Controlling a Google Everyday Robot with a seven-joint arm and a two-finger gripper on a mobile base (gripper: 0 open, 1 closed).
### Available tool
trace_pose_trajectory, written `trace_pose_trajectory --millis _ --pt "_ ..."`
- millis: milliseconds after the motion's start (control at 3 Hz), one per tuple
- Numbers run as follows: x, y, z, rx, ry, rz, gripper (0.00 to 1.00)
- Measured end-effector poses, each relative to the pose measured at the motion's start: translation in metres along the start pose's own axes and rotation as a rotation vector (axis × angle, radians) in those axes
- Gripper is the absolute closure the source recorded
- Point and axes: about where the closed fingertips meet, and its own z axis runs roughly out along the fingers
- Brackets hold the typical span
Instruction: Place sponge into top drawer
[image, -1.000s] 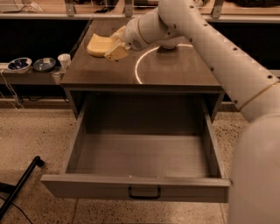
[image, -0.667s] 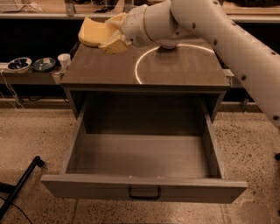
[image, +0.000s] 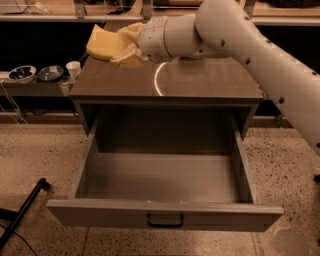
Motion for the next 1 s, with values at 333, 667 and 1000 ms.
trace_pose_trajectory --millis 333,667,1000 --pt "0.025 0.041 0.002 -0.079 -0.034 0.04 1.0" --pt "0.083 0.151 -0.026 -0.311 0.072 0.098 1.0" --pt "0.125 0.223 -0.055 -0.425 0.185 0.159 1.0"
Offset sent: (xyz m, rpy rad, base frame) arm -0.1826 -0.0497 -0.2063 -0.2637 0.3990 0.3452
